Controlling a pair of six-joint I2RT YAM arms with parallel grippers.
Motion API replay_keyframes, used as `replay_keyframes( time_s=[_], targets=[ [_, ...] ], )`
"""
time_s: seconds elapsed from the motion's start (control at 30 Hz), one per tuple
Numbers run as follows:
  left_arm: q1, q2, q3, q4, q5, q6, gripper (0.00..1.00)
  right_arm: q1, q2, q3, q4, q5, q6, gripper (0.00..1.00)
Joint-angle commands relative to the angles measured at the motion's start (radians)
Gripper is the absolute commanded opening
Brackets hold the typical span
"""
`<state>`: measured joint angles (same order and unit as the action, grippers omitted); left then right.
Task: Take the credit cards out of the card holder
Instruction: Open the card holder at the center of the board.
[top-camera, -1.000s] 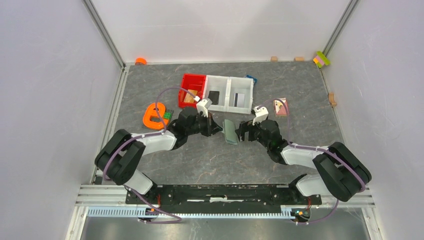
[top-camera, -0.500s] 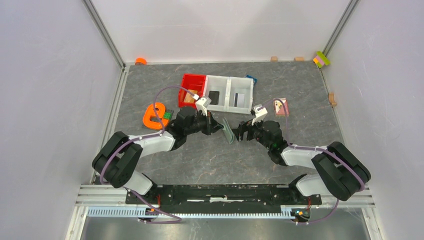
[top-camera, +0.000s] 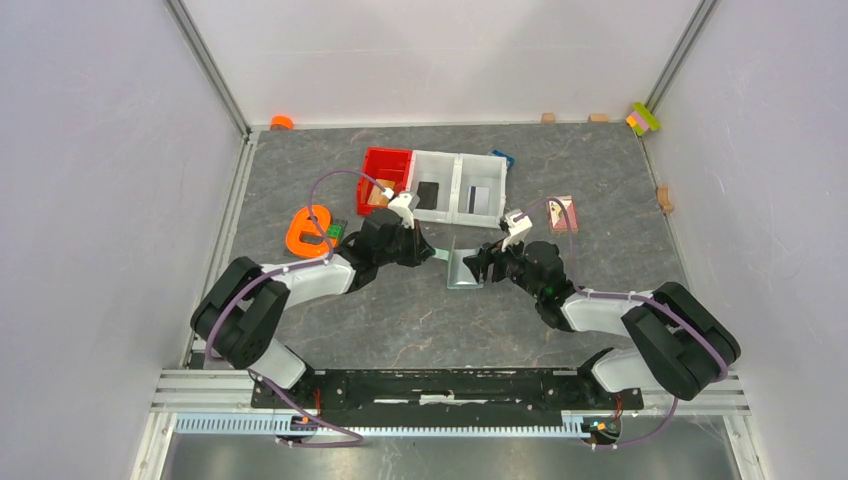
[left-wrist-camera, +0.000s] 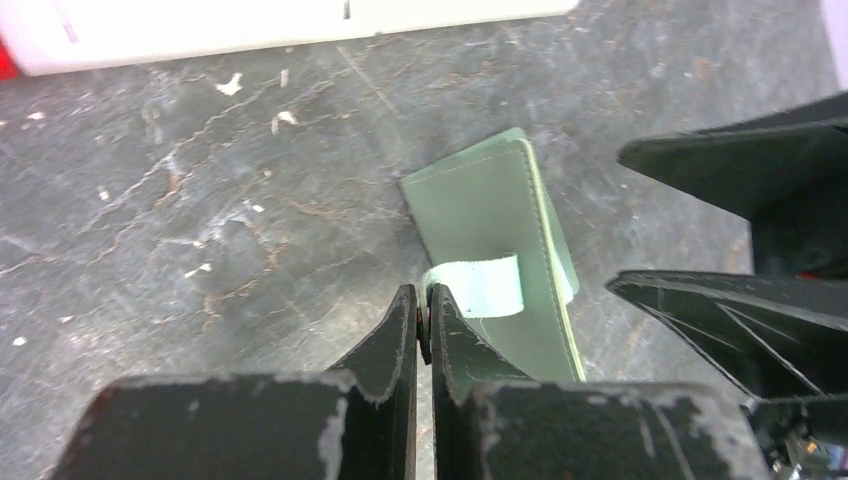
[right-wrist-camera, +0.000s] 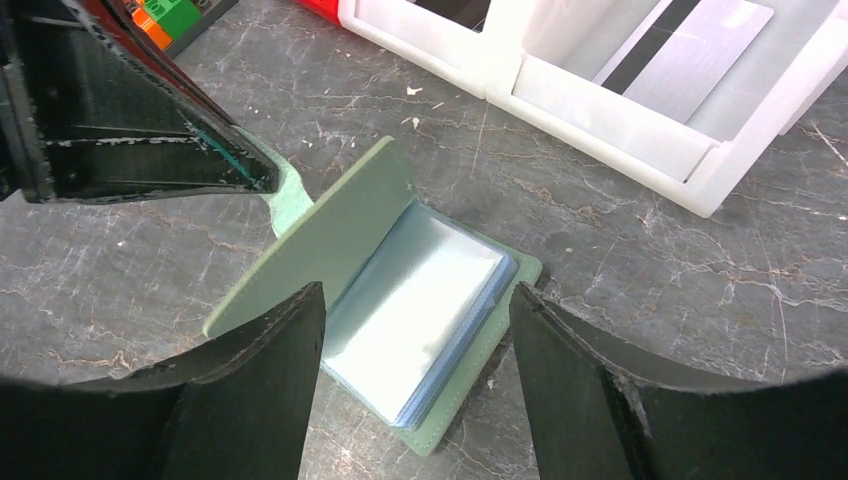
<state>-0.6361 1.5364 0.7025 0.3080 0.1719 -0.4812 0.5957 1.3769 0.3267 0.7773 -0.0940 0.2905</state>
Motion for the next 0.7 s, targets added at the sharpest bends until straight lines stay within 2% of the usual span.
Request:
replay_keyframes(
  time_s=[0.0, 0.27, 0.33, 0.47, 0.6, 0.67],
  targets=[
    [0.0, 0.027, 0.058, -0.102, -0.137, 0.025, 0.02, 0.002, 0.023, 0.04, 0.011, 0.01, 0.001, 0.72],
    [0.001, 0.056, 0.127, -0.285, -0.374, 0.019, 0.02, 0.001, 0.134, 0.161, -0.213, 0.141, 0.014, 0.66],
    [0.001, 0.07, 0.149, -0.329, -0.412, 0.016, 0.02, -0.001, 0.153, 0.179, -0.24, 0.146, 0.024, 0.62],
    [0.002, 0.1, 0.181, -0.385, -0.47, 0.009, 0.02, -0.005, 0.154, 0.173, -0.234, 0.135, 0.046, 0.62],
    [0.003, 0.125, 0.198, -0.406, -0.448, 0.002, 0.02, -0.011, 0.125, 0.151, -0.223, 0.166, 0.056, 0.64],
    [0.004, 0.138, 0.201, -0.399, -0.41, 0.001, 0.02, -0.021, 0.095, 0.119, -0.195, 0.175, 0.07, 0.68]
  ],
)
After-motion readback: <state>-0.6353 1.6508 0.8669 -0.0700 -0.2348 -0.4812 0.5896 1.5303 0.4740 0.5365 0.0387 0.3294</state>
